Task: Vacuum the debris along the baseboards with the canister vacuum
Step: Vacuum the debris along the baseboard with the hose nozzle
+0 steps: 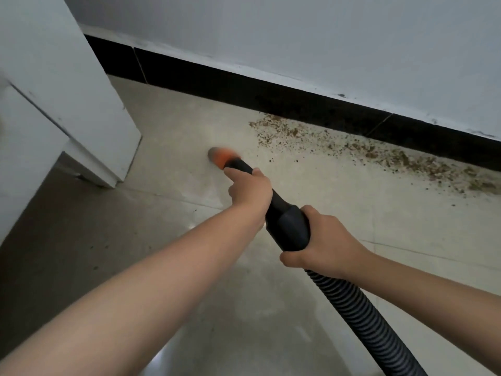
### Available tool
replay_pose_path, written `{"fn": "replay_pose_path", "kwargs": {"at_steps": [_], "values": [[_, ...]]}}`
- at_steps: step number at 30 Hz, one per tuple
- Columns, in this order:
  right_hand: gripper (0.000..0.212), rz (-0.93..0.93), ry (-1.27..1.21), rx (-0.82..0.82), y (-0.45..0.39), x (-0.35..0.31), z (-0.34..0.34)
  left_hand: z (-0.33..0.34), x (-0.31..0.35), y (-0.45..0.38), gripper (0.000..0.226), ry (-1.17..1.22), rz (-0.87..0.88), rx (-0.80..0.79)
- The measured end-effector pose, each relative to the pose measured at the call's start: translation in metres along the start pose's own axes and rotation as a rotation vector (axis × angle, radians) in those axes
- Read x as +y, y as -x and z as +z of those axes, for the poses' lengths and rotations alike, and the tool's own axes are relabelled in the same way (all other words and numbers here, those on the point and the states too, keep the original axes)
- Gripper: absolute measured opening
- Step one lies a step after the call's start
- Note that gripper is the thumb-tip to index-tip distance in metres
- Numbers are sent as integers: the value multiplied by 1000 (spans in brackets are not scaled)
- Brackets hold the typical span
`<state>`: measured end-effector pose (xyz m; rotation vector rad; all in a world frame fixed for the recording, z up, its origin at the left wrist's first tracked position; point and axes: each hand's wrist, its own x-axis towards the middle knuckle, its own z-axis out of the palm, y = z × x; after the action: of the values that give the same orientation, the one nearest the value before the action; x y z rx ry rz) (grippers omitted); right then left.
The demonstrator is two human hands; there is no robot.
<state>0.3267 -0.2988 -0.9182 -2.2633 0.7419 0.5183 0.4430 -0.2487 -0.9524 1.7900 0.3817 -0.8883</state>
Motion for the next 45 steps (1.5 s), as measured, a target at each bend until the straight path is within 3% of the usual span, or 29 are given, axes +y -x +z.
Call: {"fn": "replay_pose_path", "kwargs": {"at_steps": [6, 11, 24, 33, 45], "values": [[48, -74, -31, -108, -11, 11, 0, -4, -12, -2, 67, 17, 13, 128], [47, -116, 43, -195, -2, 19, -6, -16, -30, 0, 72, 35, -31, 115], [47, -65, -14, -47, 0, 26, -11, 10, -1, 1, 62, 39, 53, -109], [55, -108, -56, -8, -58, 15, 3, -17, 26, -31, 49, -86, 101, -151], [53, -133, -79, 4, -124, -11, -11, -17, 60, -67, 56, 94, 100, -99]]}}
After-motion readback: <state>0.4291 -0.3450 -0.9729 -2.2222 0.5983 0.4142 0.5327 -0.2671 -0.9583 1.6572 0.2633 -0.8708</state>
